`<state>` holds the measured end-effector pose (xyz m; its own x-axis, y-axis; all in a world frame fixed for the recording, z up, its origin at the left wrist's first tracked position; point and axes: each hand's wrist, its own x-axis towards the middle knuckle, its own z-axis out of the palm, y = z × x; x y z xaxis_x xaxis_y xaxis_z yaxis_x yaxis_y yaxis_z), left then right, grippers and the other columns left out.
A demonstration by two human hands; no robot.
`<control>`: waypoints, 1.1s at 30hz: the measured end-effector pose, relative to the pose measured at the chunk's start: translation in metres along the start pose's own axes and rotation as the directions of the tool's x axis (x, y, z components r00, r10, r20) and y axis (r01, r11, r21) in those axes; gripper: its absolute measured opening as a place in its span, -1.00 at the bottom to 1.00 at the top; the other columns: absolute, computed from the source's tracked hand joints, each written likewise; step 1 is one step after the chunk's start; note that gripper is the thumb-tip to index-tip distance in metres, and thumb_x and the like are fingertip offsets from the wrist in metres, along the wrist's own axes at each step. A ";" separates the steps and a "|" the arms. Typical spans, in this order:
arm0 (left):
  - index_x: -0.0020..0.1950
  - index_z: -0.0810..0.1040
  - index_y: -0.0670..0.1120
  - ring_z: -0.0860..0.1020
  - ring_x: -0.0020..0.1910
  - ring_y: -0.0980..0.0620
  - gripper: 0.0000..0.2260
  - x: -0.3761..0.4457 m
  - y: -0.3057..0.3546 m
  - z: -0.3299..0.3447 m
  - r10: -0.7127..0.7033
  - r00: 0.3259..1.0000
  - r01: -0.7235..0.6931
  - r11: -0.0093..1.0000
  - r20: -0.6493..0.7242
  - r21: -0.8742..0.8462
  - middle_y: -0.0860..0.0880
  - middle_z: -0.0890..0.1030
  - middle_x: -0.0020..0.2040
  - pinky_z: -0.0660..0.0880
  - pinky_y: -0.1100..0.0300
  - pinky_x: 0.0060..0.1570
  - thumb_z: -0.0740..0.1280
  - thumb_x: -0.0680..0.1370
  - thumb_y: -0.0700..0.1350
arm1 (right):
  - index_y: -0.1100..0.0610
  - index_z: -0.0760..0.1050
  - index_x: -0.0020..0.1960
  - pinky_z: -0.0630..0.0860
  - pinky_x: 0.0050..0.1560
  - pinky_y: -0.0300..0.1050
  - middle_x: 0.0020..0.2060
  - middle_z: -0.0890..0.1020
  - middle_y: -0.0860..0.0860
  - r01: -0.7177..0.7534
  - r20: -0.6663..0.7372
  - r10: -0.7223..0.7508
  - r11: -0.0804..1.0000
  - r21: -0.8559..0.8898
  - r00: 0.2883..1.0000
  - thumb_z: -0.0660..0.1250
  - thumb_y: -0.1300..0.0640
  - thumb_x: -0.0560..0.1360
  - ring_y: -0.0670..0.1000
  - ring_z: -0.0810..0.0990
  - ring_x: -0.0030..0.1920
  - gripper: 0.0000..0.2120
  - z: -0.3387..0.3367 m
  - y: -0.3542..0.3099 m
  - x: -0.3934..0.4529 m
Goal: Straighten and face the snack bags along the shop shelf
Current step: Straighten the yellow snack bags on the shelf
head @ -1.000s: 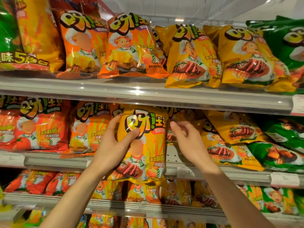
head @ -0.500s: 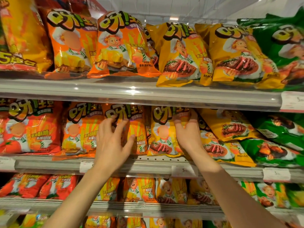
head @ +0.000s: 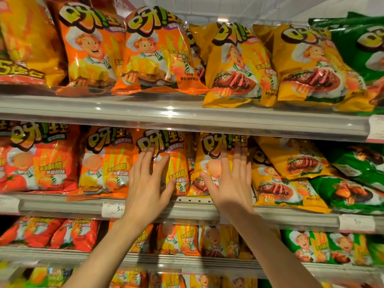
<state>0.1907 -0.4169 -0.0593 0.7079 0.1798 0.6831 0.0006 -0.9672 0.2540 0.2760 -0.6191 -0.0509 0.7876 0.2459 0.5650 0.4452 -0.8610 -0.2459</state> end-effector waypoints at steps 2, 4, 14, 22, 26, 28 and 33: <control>0.54 0.35 -0.06 0.12 0.57 -0.23 -0.45 0.000 0.000 0.000 -0.001 1.000 0.001 1.000 -0.007 -0.024 -0.23 0.24 0.56 0.18 -0.23 0.48 0.36 0.58 0.07 | 0.09 0.24 0.53 0.07 0.53 0.26 0.45 0.32 0.19 -0.008 -0.020 0.008 1.000 0.026 1.000 0.10 -0.37 0.57 0.25 0.21 0.51 -0.29 0.001 -0.002 -0.001; 0.54 0.36 -0.06 0.12 0.58 -0.23 -0.43 0.000 0.001 0.000 -0.008 1.000 0.008 0.999 -0.006 -0.050 -0.23 0.24 0.56 0.18 -0.23 0.48 0.41 0.57 0.03 | 0.09 0.22 0.55 0.05 0.54 0.24 0.48 0.28 0.19 0.008 -0.033 -0.006 0.998 0.062 0.999 0.16 -0.33 0.57 0.27 0.18 0.53 -0.29 0.000 -0.005 -0.004; 0.28 0.57 -0.10 0.47 0.27 0.01 -0.70 -0.010 -0.003 -0.025 -0.019 0.994 -0.024 0.928 -0.111 -0.373 0.01 0.55 0.24 0.29 0.32 0.27 0.35 0.58 -0.04 | 0.12 0.51 0.34 0.43 0.26 -0.32 0.25 0.58 0.04 -0.051 -0.145 0.144 0.858 0.510 0.979 0.40 0.05 0.57 -0.11 0.55 0.24 -0.63 -0.044 -0.002 -0.042; 0.16 0.55 0.13 0.61 -0.09 0.12 -0.80 -0.046 0.020 -0.020 -0.228 0.959 0.280 0.659 0.170 -0.698 0.14 0.65 -0.06 0.52 0.32 -0.04 0.40 0.59 -0.10 | 0.03 0.63 0.01 0.59 -0.12 -0.02 -0.21 0.69 -0.09 -0.273 0.081 0.282 0.756 0.595 0.956 0.29 0.02 0.60 -0.05 0.67 -0.19 -0.84 -0.051 0.033 -0.089; 0.17 0.57 0.09 0.62 -0.15 0.12 -0.81 -0.062 0.047 -0.007 -0.292 0.928 0.366 0.599 0.232 -0.712 0.11 0.66 -0.14 0.49 0.40 -0.17 0.40 0.59 -0.12 | -0.02 0.62 -0.13 0.53 -0.26 -0.12 -0.32 0.66 -0.07 -0.268 0.081 0.280 0.733 0.625 0.957 0.30 0.05 0.61 -0.08 0.63 -0.31 -0.82 -0.063 0.062 -0.095; 0.16 0.57 0.11 0.64 -0.13 0.12 -0.83 -0.068 0.064 0.000 -0.313 0.915 0.396 0.588 0.253 -0.705 0.08 0.67 -0.14 0.53 0.26 -0.13 0.39 0.58 -0.02 | -0.06 0.61 -0.12 0.53 -0.22 -0.19 -0.30 0.68 -0.08 -0.267 0.079 0.279 0.738 0.620 0.957 0.30 0.06 0.60 -0.12 0.63 -0.28 -0.84 -0.070 0.082 -0.093; 0.14 0.59 0.17 0.65 -0.06 0.21 -0.85 -0.069 0.116 0.020 -0.358 0.901 0.421 0.591 0.244 -0.688 0.17 0.69 -0.09 0.56 0.22 -0.06 0.39 0.58 0.01 | -0.02 0.59 -0.11 0.47 -0.21 -0.20 -0.31 0.64 -0.09 -0.222 0.094 0.206 0.777 0.589 0.974 0.26 -0.04 0.60 -0.11 0.61 -0.25 -0.81 -0.089 0.137 -0.076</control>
<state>0.1563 -0.5449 -0.0906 0.8100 0.4648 0.3575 -0.1872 -0.3729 0.9088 0.2394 -0.7956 -0.0569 0.8990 0.1040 0.4253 0.4224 -0.4615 -0.7801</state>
